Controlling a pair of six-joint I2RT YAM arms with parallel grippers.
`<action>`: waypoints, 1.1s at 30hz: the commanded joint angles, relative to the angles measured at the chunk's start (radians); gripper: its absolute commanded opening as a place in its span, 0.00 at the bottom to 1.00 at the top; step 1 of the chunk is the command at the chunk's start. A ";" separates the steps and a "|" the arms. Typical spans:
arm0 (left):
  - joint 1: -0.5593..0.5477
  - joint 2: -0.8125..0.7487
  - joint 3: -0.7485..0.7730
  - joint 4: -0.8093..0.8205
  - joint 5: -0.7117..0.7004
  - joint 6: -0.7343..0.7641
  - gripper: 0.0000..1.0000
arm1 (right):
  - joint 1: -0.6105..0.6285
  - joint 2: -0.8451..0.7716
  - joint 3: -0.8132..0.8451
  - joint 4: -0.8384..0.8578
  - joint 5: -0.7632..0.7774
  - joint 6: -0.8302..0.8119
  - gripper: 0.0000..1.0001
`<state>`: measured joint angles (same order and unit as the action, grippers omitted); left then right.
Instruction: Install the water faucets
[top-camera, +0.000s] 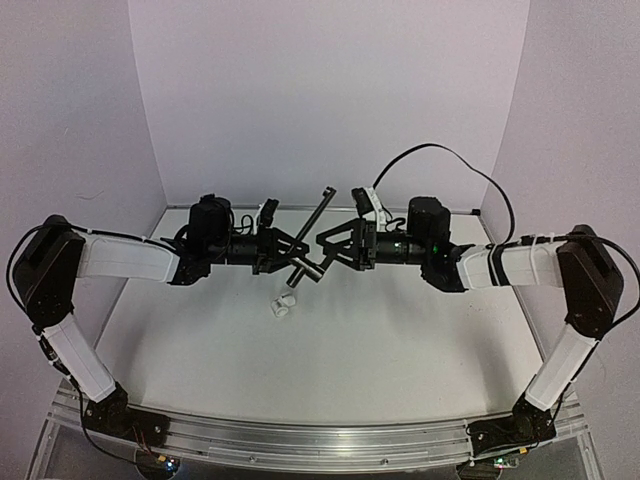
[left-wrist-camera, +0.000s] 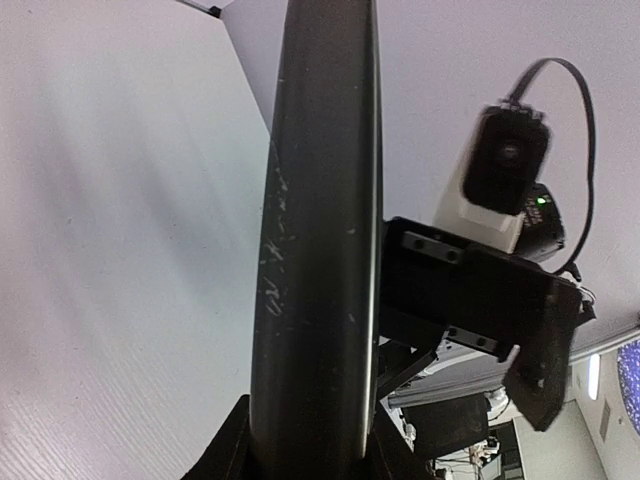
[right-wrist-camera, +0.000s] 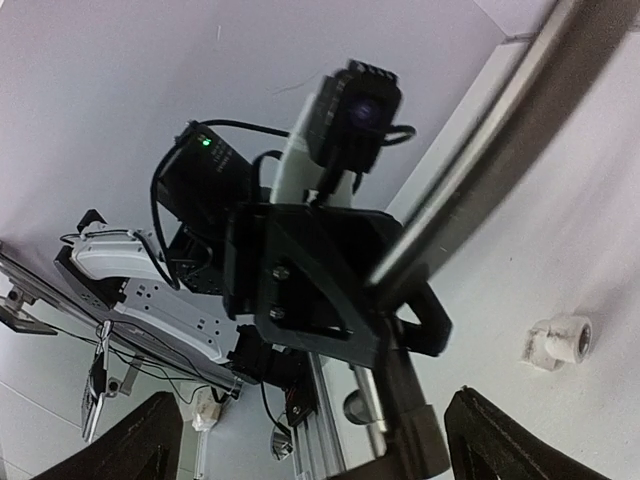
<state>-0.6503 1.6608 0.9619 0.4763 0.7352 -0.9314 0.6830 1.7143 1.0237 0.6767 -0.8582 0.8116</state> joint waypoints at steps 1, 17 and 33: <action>0.008 -0.077 0.091 -0.043 -0.038 0.081 0.00 | 0.014 -0.028 0.111 -0.259 0.060 -0.197 0.95; 0.006 -0.057 0.075 0.138 0.049 -0.032 0.00 | 0.087 0.106 0.248 -0.266 0.025 -0.191 0.60; 0.007 -0.065 0.067 0.242 0.113 -0.054 0.00 | 0.086 0.161 0.251 -0.219 -0.091 -0.147 0.45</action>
<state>-0.6331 1.6497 0.9904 0.5498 0.8184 -0.9681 0.7505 1.8450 1.2519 0.4175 -0.8753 0.6681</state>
